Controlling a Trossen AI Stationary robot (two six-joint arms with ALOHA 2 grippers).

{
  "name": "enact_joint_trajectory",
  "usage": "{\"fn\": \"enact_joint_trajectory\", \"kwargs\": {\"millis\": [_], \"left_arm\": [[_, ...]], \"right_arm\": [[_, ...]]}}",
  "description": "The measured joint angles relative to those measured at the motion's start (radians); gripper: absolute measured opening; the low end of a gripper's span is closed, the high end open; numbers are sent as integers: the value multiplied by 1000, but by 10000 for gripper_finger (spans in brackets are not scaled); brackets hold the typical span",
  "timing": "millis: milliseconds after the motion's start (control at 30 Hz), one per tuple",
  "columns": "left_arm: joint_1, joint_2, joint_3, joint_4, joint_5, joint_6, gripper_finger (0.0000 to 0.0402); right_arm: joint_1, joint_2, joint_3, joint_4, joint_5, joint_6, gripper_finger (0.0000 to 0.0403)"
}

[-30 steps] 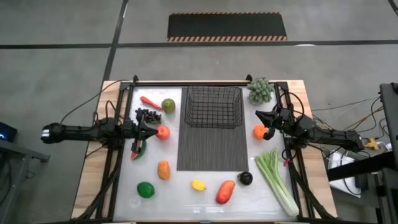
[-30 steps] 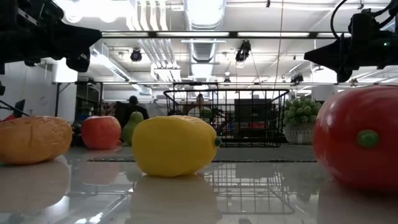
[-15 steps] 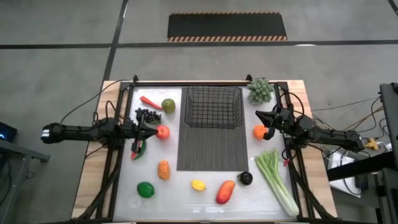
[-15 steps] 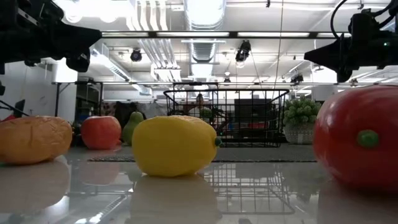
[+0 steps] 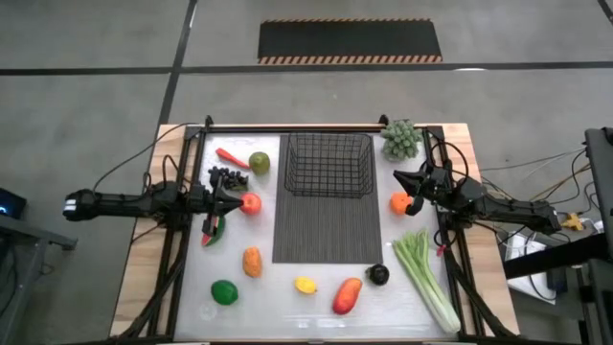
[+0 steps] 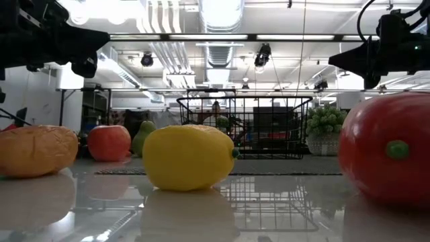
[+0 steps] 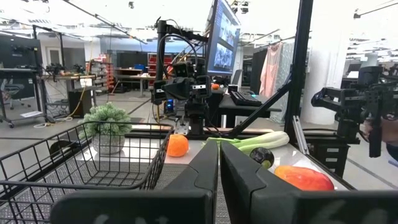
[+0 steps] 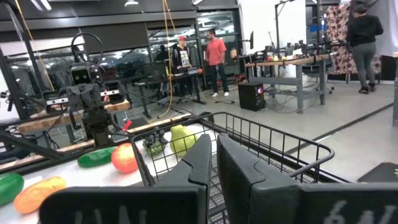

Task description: Build produce basket

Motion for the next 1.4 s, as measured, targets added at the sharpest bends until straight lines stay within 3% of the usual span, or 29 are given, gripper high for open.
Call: {"fn": "enact_joint_trajectory", "kwargs": {"millis": [133, 233, 467, 567, 700, 833, 1100, 1233, 1400], "left_arm": [[0, 2, 0, 106, 1, -2, 0], [-1, 2, 0, 208, 8, -95, 0], [-1, -1, 0, 337, 4, -157, 0], [-1, 0, 2, 349, -50, -149, 0], [-1, 7, 15, 344, -184, -158, 0], [-1, 47, 44, 347, -240, -159, 0], [-1, 229, 119, 340, -263, -266, 0], [-2, 311, 186, 204, -243, -405, 0], [-2, 411, 344, -219, -227, -555, 0]], "right_arm": [[0, 0, 0, -6, -34, 237, 18], [0, 0, 0, 2, -14, 389, 18], [0, 11, 0, 4, 51, 398, 18], [-1, 19, 0, 7, 55, 396, 18], [-1, 21, 0, 39, 103, 347, 18], [-1, 47, 1, 167, 100, 213, 18], [0, 201, 5, 524, -52, -74, 18], [0, 283, 46, 559, -79, -140, 18], [0, 361, 101, 557, -80, -227, 18]]}}
